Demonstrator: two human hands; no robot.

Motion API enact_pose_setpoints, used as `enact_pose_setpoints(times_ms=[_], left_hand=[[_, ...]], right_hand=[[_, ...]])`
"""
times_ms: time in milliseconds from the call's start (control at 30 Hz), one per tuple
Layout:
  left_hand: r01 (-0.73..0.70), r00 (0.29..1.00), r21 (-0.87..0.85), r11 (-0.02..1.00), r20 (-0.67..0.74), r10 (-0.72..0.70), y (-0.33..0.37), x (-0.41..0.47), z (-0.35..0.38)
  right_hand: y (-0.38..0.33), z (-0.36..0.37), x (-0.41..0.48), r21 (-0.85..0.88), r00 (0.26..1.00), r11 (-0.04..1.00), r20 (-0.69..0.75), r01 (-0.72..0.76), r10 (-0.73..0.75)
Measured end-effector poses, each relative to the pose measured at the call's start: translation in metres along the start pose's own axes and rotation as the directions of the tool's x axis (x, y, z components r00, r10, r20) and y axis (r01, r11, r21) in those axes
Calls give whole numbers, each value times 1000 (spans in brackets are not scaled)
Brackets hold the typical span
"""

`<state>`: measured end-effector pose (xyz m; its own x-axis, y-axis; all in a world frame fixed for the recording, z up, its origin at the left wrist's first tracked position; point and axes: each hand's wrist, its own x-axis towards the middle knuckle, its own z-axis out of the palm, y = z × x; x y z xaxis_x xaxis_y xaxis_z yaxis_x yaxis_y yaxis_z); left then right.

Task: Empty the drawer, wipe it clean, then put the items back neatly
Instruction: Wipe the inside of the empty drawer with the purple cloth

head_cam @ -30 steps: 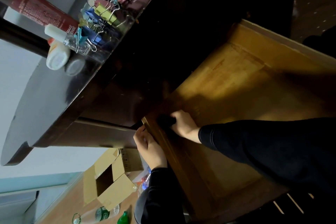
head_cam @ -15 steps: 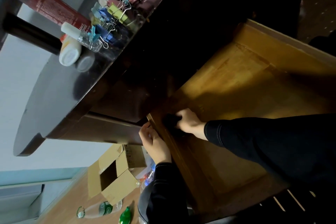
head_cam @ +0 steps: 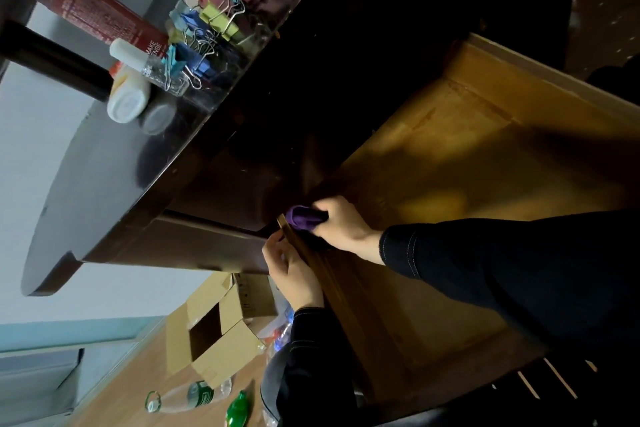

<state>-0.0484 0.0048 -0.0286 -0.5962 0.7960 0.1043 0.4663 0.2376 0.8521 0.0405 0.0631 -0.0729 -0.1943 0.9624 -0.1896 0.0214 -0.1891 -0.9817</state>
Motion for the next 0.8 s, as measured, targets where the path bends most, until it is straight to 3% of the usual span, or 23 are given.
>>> enact_pose_setpoints(times_ms=[100,233,433,600,800], left_hand=[[-3,1000,-2,1000,7,3,1,-1,0],[-11,999,9,1000,36,11,1,-3,-2],[-63,989,-6,998,137,63,-9,-26,-10],[-45,995,-26,999,92,47,-8,-31,-10],[0,995,-20,1000,99,2,-10,-29,-11]], right_hand=[[7,-2,-8,1,1000,1000,7,29,-29],[17,-16,-10,-91,983,985,105,-144,153],[0,-7,-13,-25,998,999,48,45,-44],[19,-15,-21,-199,988,978,126,-63,90],[7,-1,-26,-89,996,992,25,91,-89]])
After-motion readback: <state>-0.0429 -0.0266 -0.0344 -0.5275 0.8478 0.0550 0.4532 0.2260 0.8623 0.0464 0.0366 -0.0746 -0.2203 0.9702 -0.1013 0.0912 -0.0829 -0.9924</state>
